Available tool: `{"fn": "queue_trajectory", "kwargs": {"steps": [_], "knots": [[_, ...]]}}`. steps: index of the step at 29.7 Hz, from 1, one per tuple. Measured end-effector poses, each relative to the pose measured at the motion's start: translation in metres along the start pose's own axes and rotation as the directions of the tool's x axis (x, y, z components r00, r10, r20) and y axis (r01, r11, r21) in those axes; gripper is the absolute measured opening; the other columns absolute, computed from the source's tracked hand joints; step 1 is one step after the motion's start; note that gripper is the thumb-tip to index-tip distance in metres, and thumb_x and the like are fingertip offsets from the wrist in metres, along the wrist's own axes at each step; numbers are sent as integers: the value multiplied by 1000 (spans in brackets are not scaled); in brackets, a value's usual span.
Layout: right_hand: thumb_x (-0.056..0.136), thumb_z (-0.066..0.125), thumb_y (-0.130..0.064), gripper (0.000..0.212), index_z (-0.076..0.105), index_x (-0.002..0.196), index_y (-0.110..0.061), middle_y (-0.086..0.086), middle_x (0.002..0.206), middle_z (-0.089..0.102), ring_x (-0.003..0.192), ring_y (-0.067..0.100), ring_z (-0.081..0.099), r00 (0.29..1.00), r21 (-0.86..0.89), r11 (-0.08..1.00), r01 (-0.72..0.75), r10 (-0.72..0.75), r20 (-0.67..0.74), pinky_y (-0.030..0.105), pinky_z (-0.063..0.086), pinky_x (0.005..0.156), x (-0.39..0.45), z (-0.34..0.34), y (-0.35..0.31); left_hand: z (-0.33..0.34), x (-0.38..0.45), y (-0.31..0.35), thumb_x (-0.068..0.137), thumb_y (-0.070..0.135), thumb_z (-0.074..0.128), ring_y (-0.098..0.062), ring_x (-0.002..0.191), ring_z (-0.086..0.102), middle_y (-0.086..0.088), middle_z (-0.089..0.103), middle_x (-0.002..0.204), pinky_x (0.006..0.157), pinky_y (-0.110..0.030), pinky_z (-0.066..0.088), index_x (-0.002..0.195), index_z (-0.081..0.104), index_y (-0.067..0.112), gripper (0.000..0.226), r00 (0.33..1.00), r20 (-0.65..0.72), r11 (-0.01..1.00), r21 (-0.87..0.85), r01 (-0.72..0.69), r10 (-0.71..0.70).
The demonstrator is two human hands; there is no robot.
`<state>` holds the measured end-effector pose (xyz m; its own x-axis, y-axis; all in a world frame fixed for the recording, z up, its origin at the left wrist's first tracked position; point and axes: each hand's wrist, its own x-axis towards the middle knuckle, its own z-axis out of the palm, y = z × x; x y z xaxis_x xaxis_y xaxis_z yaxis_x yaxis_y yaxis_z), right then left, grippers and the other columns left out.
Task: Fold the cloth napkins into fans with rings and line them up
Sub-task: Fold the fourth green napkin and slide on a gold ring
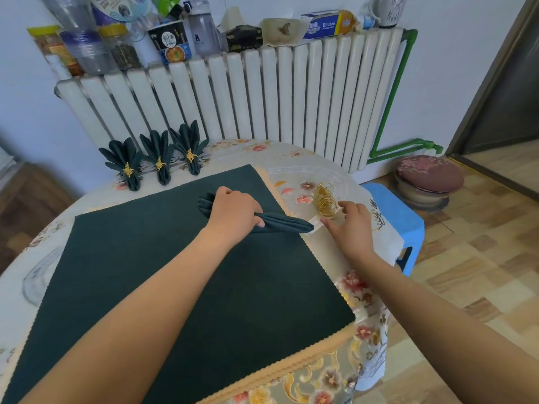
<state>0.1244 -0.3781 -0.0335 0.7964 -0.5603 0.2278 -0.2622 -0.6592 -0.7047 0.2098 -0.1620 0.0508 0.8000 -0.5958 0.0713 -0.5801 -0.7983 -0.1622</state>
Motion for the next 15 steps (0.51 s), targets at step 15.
{"fn": "queue_trajectory", "kwargs": {"steps": [15], "knots": [[87,60,-31,48,52,126,-5,15,116,49,107,31,49,999,-211,977,-39,36,-15,37,41,84,22,20,-2,14,16,-2,94,45,52,-16,76,51,8,54,68,98,-32,30,62,52,24,38,1000,1,999,-50,-8,8]]}}
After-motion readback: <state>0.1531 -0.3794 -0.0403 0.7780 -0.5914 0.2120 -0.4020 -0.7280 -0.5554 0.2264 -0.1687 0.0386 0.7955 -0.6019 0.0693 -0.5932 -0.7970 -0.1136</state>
